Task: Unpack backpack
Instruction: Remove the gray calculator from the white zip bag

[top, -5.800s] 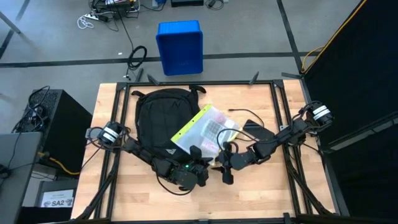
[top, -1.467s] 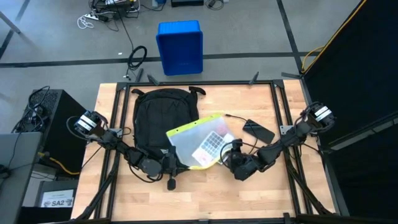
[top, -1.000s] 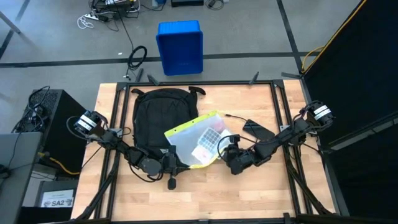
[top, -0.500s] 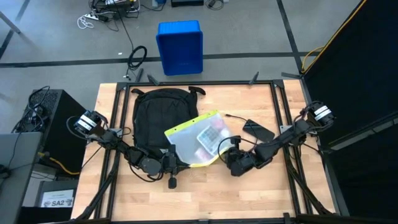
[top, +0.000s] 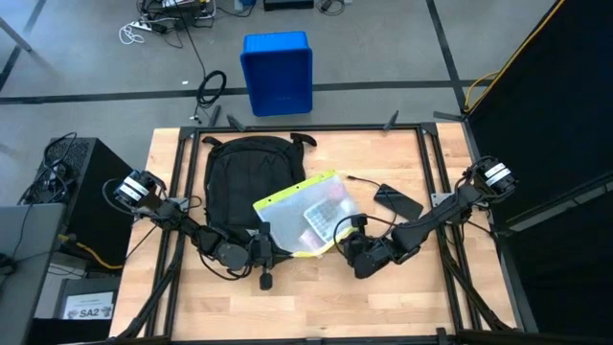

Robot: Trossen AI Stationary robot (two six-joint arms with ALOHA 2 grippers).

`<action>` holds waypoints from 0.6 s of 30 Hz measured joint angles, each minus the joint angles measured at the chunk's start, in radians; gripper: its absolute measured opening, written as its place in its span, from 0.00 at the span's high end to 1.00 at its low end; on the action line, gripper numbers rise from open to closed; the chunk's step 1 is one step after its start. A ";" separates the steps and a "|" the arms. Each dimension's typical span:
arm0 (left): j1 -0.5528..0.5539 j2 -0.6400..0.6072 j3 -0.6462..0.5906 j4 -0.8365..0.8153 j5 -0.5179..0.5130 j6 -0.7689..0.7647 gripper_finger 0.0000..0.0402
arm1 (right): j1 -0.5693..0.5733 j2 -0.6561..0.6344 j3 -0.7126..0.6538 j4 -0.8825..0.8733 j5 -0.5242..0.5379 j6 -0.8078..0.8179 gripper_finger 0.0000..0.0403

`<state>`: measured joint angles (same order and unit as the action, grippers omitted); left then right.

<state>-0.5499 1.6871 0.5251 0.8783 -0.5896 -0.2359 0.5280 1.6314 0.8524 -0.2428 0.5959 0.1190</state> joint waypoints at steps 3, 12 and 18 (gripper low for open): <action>0.000 0.000 0.000 0.000 0.000 0.000 1.00 | 0.000 0.000 0.000 0.001 -0.016 0.000 0.87; 0.000 0.000 0.000 -0.002 -0.001 0.000 1.00 | 0.000 0.064 -0.003 0.071 0.001 -0.019 0.59; 0.000 -0.001 0.000 -0.002 -0.001 0.000 1.00 | -0.021 0.162 -0.004 0.139 0.153 -0.079 0.49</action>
<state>-0.5497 1.6863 0.5251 0.8768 -0.5903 -0.2357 0.5068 1.7935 0.8486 -0.1036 0.7494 0.0402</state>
